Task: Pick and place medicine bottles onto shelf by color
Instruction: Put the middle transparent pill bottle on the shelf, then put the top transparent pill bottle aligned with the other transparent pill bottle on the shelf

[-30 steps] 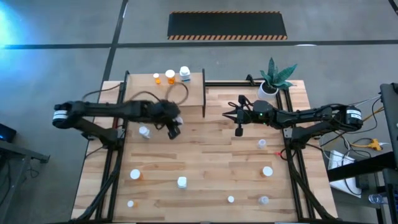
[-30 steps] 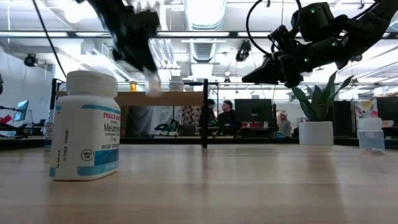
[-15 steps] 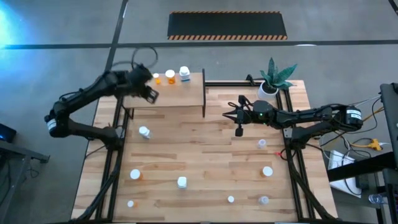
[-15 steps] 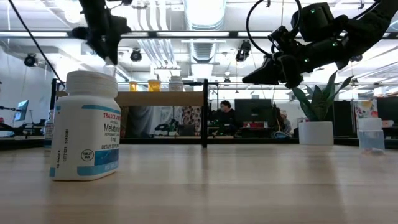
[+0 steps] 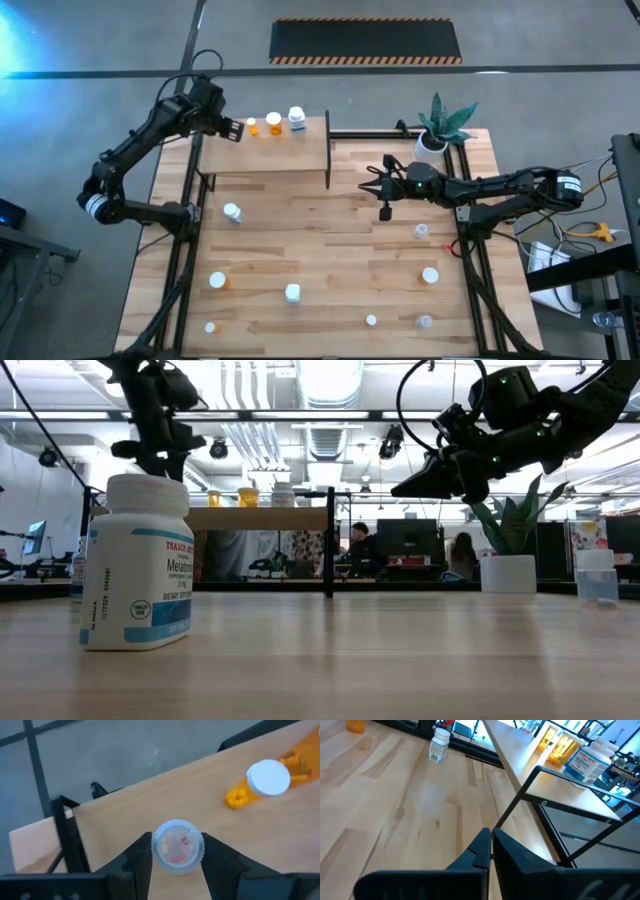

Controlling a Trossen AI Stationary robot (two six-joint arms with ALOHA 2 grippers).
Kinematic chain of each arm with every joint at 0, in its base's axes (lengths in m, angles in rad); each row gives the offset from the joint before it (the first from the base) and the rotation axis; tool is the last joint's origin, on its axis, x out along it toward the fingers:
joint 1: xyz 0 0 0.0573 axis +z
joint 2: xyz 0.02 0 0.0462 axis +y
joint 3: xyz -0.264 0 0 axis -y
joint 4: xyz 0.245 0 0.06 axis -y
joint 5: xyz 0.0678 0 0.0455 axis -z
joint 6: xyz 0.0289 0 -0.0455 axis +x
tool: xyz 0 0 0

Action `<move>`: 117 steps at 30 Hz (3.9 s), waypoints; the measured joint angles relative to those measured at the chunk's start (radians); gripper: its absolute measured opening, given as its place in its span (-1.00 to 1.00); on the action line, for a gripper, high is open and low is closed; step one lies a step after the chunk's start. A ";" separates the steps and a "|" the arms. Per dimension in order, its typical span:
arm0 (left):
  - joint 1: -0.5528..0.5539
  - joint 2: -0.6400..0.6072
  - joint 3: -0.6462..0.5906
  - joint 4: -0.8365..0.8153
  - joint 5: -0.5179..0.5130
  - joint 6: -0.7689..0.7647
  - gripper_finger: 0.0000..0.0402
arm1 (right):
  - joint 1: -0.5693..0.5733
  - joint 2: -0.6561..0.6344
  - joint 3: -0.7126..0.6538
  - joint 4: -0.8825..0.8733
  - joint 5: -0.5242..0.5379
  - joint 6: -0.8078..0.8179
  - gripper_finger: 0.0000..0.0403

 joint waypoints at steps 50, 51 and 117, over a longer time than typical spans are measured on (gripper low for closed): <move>0.000 -0.101 0.057 -0.017 -0.013 0.059 0.08 | 0.000 0.000 -0.004 -0.001 0.000 -0.001 -0.96; -0.002 -0.117 0.063 -0.033 -0.012 0.060 0.08 | 0.000 0.000 -0.004 0.000 0.000 -0.001 -0.96; -0.997 0.361 -0.660 1.950 0.192 0.242 -0.98 | 0.422 -0.219 0.364 -1.736 0.262 1.281 0.21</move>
